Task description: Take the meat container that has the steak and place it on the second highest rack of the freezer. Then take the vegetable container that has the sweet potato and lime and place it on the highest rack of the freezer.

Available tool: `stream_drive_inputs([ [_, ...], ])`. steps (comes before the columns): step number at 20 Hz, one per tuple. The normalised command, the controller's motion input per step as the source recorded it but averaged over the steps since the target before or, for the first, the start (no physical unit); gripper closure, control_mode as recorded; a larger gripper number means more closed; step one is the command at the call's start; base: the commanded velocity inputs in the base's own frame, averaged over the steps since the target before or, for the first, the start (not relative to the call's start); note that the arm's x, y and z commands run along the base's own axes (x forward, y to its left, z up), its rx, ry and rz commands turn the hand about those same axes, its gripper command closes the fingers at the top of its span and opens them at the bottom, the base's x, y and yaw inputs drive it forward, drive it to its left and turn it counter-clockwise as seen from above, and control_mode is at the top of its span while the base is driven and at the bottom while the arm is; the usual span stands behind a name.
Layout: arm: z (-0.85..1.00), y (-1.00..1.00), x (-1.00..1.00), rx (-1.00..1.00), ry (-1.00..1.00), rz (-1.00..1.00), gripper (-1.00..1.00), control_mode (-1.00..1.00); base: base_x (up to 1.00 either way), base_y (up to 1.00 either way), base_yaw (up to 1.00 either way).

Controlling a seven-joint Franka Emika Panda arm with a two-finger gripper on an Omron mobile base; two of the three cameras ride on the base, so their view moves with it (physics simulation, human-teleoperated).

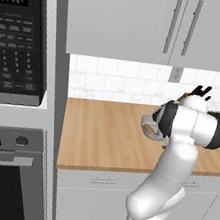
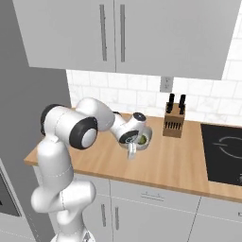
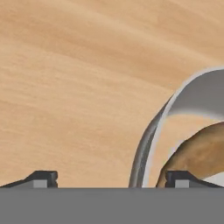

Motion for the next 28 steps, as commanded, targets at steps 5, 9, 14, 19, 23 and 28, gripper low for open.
stream_drive_inputs([
  [5,-0.29,0.00,0.00,0.00,0.02,0.00,1.00,-1.00,0.00,0.00,0.00],
  [9,-0.08,0.00,-0.10,0.00,-0.03,0.00,1.00,-1.00,0.00,0.00,0.00],
  [14,0.07,0.22,-0.50,0.00,-0.26,0.00,1.00,-1.00,0.00,0.00,0.00],
  [19,0.12,0.36,-0.56,0.00,-0.37,0.00,1.00,-1.00,0.00,0.00,0.00],
  [23,0.41,0.20,-0.65,0.00,-0.39,0.00,1.00,-1.00,0.00,0.00,0.00],
  [28,0.84,0.00,-0.59,0.00,-0.14,0.00,1.00,-1.00,0.00,0.00,0.00],
])
